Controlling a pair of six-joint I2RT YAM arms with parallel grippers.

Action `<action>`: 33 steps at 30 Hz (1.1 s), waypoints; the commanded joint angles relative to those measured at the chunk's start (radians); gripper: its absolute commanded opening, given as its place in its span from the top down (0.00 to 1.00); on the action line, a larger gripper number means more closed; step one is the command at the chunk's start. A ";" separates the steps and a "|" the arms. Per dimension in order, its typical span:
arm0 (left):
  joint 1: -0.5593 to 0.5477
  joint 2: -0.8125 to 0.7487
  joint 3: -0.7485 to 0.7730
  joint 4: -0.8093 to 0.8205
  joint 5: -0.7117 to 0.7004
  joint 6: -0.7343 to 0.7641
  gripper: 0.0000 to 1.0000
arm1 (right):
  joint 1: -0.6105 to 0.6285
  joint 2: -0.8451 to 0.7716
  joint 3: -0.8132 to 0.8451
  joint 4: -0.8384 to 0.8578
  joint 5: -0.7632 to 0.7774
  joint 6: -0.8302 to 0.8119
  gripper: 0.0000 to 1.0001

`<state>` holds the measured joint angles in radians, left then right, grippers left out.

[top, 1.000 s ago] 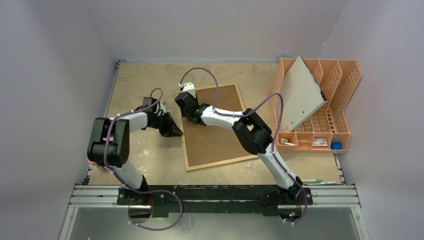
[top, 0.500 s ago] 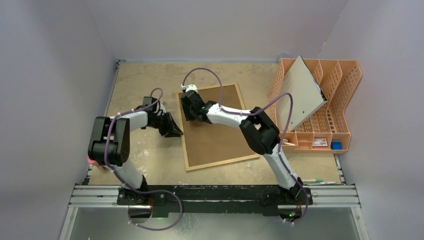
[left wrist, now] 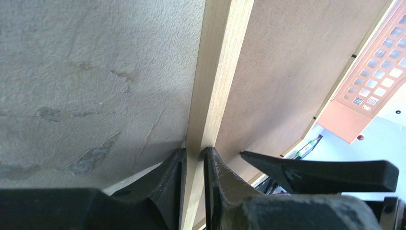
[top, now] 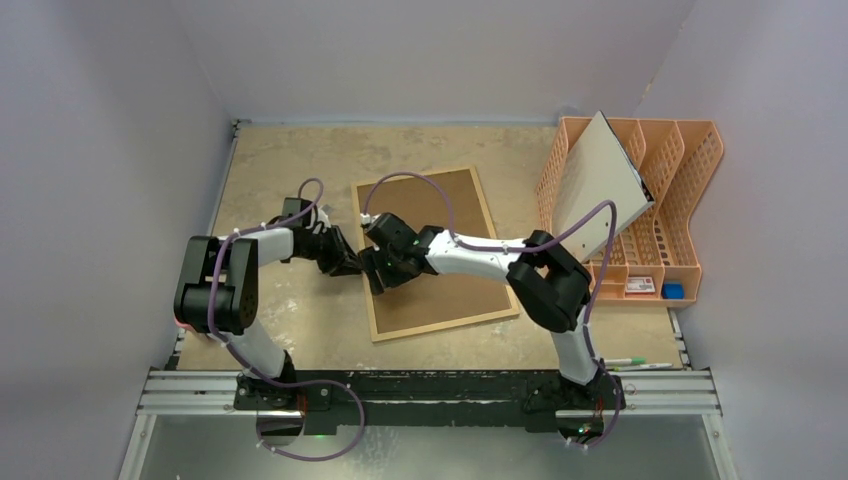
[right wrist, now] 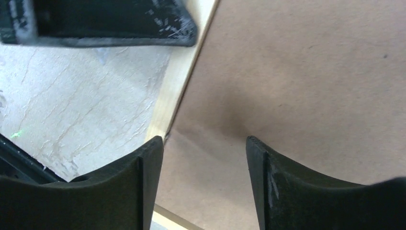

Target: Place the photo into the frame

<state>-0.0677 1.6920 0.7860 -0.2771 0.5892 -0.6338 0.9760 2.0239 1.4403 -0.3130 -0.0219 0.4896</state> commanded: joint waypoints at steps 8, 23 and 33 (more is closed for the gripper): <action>-0.007 0.029 -0.065 -0.120 -0.181 0.036 0.83 | 0.075 0.082 0.014 -0.153 0.058 0.030 0.38; -0.008 0.044 -0.060 -0.123 -0.185 0.036 0.83 | 0.100 0.116 -0.011 -0.157 0.109 -0.007 0.39; -0.008 0.043 -0.057 -0.126 -0.189 0.037 0.84 | 0.110 0.155 -0.013 -0.167 0.146 0.037 0.47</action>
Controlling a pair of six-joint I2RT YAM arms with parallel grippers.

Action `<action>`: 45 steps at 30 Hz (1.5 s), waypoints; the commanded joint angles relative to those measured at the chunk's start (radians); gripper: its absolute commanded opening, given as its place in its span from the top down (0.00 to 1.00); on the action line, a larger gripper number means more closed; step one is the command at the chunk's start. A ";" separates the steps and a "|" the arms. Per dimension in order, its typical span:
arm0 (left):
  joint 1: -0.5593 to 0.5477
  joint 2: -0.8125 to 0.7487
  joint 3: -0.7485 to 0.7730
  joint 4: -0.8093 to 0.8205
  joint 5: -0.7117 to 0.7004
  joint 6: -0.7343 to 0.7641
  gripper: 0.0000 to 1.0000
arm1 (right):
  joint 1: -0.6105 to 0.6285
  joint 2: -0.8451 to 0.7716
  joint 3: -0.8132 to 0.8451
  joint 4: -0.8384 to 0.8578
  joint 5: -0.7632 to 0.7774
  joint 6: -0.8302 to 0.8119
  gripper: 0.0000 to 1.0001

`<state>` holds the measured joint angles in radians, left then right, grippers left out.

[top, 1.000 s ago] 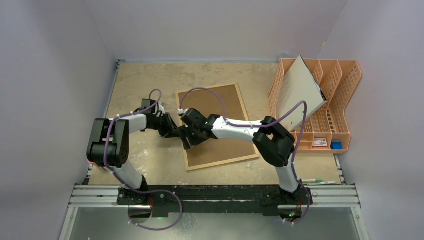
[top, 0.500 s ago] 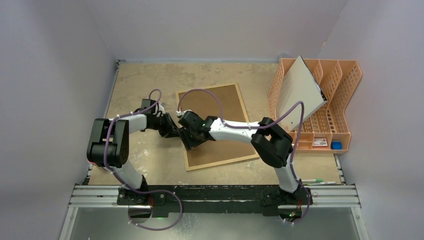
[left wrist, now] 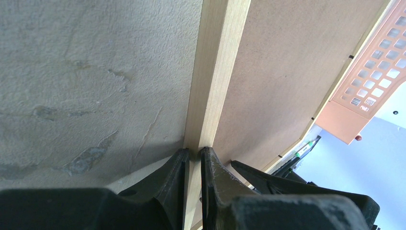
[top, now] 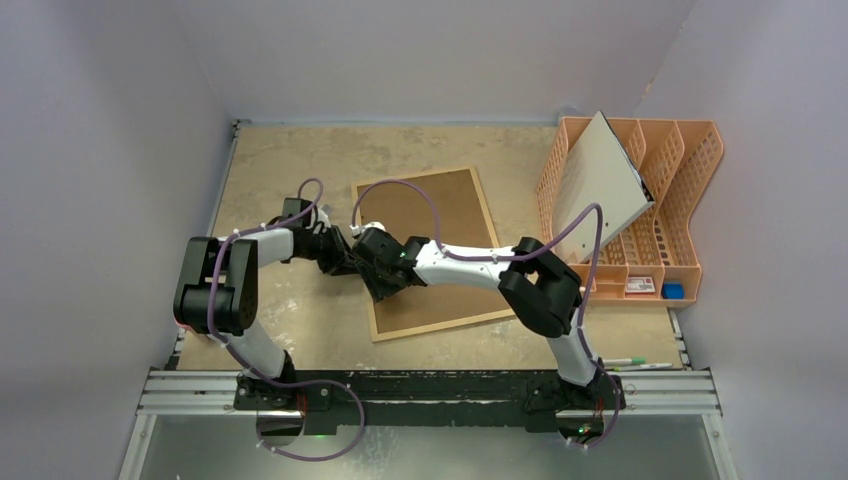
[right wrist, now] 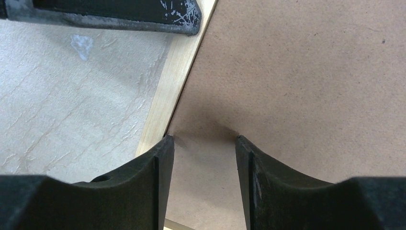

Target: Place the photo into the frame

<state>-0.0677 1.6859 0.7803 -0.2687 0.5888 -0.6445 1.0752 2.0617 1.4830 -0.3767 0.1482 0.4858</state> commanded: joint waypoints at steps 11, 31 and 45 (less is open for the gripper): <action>-0.008 0.054 -0.050 -0.133 -0.188 0.049 0.84 | 0.012 0.108 -0.077 -0.079 -0.073 0.041 0.44; -0.008 0.051 -0.052 -0.140 -0.194 0.050 0.84 | 0.012 0.140 -0.082 -0.073 -0.111 0.046 0.38; -0.007 0.056 -0.050 -0.141 -0.195 0.051 0.84 | 0.015 0.174 -0.077 -0.093 -0.058 0.056 0.51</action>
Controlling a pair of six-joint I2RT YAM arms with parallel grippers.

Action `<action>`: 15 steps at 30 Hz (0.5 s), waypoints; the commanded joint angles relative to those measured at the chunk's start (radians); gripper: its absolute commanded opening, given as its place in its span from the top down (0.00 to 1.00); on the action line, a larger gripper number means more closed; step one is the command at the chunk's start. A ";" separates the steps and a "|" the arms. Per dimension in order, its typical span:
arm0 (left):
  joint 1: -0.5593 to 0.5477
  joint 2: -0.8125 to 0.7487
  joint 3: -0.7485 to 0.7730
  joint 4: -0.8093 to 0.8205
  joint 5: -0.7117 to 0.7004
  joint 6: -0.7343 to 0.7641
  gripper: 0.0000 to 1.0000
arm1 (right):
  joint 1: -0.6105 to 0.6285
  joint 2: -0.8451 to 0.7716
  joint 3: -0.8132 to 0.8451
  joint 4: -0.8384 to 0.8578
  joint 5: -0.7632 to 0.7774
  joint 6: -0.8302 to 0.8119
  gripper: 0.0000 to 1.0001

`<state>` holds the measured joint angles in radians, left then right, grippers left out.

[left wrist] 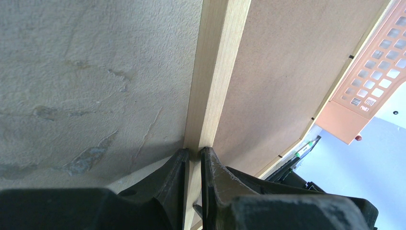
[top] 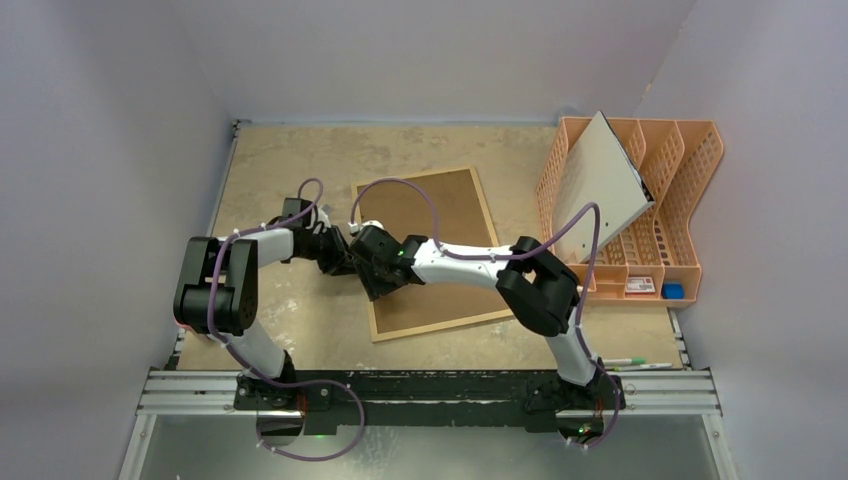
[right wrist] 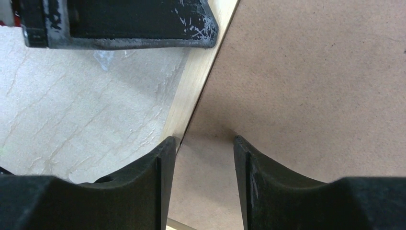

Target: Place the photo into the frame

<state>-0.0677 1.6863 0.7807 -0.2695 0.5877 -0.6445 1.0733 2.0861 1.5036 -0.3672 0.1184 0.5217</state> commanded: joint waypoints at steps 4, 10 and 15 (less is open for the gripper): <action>-0.008 0.058 -0.049 -0.140 -0.193 0.052 0.84 | 0.017 0.137 -0.123 -0.079 -0.042 0.001 0.55; -0.008 0.057 -0.048 -0.143 -0.196 0.053 0.84 | 0.017 0.076 -0.178 -0.044 -0.111 -0.048 0.52; -0.008 0.055 -0.047 -0.144 -0.200 0.051 0.84 | 0.017 0.037 -0.196 -0.027 -0.115 -0.065 0.49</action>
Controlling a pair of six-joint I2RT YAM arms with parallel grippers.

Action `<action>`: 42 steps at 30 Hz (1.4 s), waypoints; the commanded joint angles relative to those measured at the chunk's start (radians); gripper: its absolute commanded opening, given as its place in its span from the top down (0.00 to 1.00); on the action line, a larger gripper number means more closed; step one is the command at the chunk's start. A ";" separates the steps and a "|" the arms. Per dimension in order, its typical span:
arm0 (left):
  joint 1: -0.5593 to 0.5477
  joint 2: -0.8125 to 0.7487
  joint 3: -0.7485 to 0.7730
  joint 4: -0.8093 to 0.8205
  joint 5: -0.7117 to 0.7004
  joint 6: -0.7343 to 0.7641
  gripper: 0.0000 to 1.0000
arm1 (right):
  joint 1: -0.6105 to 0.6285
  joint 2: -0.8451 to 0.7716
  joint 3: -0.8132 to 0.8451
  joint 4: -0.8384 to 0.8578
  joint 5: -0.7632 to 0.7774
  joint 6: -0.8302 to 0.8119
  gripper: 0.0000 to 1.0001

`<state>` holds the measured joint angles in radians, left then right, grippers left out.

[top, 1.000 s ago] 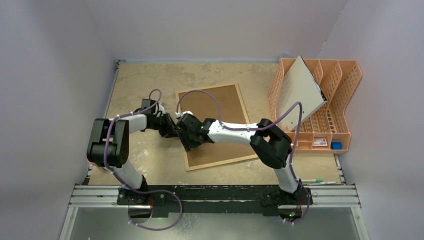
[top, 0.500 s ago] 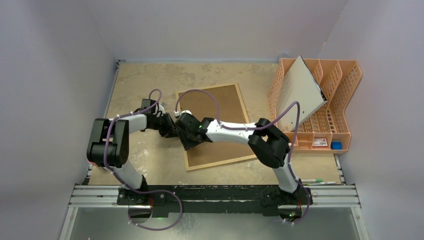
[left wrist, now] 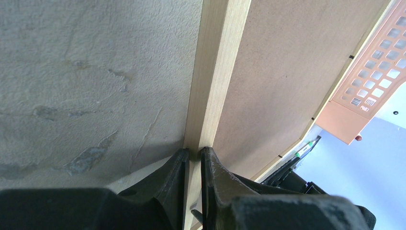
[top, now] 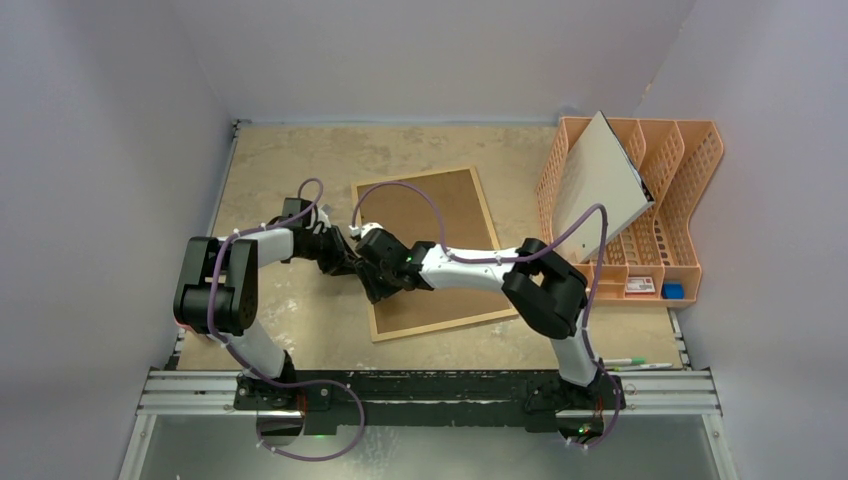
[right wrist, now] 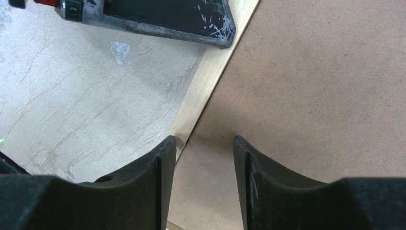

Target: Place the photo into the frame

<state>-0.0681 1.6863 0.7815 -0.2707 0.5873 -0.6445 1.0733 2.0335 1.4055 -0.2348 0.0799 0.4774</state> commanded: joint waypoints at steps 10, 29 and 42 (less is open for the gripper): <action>-0.007 0.052 -0.050 -0.153 -0.213 0.051 0.84 | 0.016 0.003 -0.078 -0.192 0.056 -0.002 0.59; -0.008 0.052 -0.047 -0.150 -0.213 0.050 0.84 | 0.017 0.056 0.024 -0.199 0.062 0.063 0.42; -0.008 0.056 -0.050 -0.150 -0.211 0.051 0.84 | -0.008 0.110 0.023 -0.191 0.002 0.115 0.42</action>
<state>-0.0689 1.6863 0.7837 -0.2760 0.5819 -0.6449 1.0821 2.0380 1.4635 -0.4248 0.1631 0.5434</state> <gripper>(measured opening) 0.169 0.574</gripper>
